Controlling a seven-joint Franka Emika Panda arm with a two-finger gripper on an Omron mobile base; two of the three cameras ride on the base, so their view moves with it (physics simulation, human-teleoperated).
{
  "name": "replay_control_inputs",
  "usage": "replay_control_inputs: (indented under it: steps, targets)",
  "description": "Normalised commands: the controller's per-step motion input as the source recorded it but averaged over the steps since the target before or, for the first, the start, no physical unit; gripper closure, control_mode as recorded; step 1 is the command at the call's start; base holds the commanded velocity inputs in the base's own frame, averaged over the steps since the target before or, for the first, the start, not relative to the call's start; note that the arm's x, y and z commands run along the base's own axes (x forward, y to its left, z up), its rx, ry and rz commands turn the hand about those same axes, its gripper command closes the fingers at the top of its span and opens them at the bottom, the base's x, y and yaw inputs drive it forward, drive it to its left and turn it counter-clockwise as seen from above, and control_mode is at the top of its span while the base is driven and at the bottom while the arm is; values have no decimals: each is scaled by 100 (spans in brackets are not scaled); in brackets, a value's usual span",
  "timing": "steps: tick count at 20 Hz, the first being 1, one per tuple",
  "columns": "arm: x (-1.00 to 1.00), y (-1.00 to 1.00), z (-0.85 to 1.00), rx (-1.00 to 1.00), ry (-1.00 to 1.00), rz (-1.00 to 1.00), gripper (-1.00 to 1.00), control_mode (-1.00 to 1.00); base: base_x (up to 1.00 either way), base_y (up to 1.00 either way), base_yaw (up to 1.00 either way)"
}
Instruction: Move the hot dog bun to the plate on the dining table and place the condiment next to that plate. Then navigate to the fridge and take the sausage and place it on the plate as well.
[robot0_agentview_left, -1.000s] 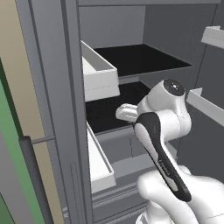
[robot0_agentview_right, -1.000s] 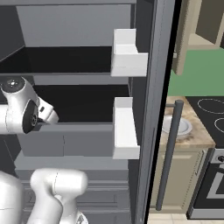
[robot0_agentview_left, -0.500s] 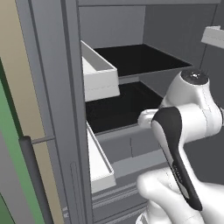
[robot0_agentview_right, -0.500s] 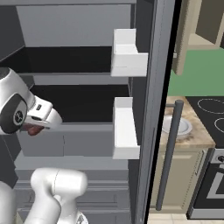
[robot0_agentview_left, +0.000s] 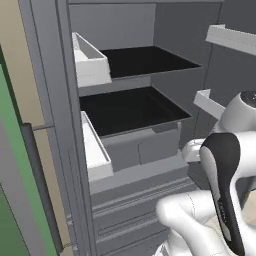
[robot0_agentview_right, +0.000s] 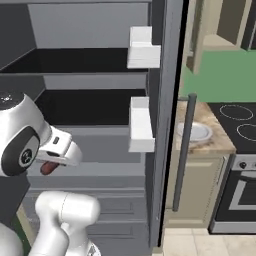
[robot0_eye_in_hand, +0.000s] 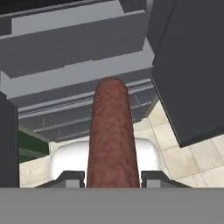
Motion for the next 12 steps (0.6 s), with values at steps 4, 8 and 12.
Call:
replay_control_inputs:
  steps: [4,8,12]
  targets:
    - [0,0,0,0,0,0,100,100,-100,-6,20]
    - [0,0,0,0,0,0,100,100,-19,14,91]
    - [0,0,0,0,0,0,100,100,-1,23,96]
